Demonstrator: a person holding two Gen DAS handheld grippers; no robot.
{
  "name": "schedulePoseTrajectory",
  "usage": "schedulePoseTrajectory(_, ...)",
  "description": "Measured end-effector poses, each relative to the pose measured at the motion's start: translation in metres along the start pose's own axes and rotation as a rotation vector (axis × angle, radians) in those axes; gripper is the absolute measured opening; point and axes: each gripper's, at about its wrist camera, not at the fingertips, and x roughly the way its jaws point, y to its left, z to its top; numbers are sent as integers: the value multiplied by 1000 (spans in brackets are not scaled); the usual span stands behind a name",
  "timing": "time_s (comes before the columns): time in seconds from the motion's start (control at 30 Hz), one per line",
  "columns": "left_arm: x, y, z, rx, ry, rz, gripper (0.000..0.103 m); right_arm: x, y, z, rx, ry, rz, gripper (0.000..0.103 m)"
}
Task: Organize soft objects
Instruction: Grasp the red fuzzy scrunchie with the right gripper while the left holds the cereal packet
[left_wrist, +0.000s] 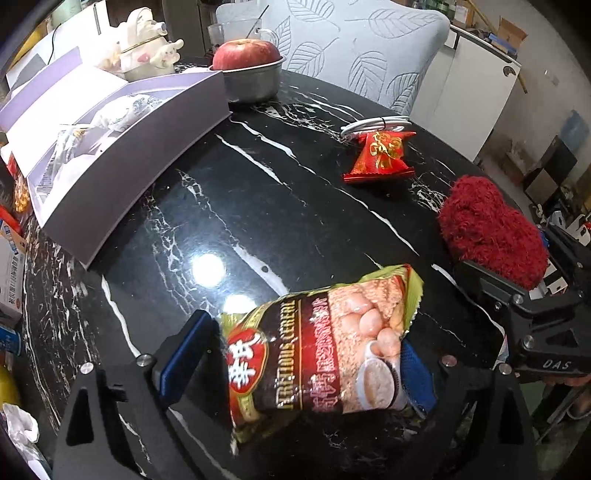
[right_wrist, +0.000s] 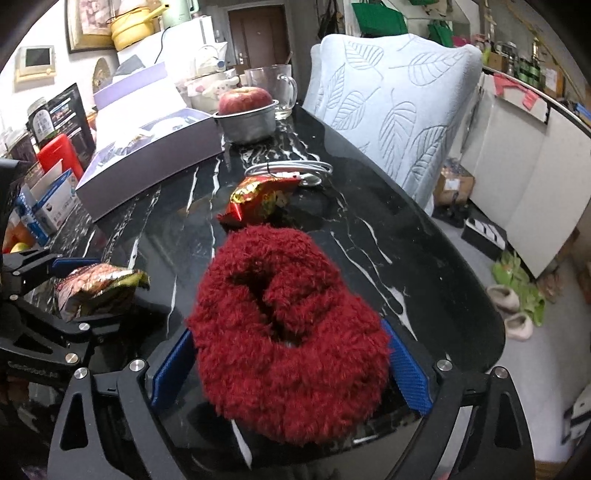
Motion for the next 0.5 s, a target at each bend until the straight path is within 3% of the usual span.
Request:
schedulePoseTrajectory(0.07,-1,0,-2,0,-12,1,93,1,0,1,0,-7,-3,93)
schedulePoseTrajectory(0.1,-3,0,-3,-1,-21,2,91,1,0,1,1,-11,-3,81)
schedulePoseTrajectory(0.13,-6,-1,-5,2,-39,1,80,1,0,0,-1,-16,-4,62)
schedulePoseTrajectory(0.17,-10,-1,-7,1,-48,3,71,0,1,0,-11,-24,-11,55)
schedulePoseTrajectory(0.23,-13,-1,-7,-4,-56,2,65,-2,2,0,-23,-30,-31,41)
schedulePoseTrajectory(0.5,-18,-2,-9,-14,-61,-46,64,-7,-10,-1,47,-27,-23,38)
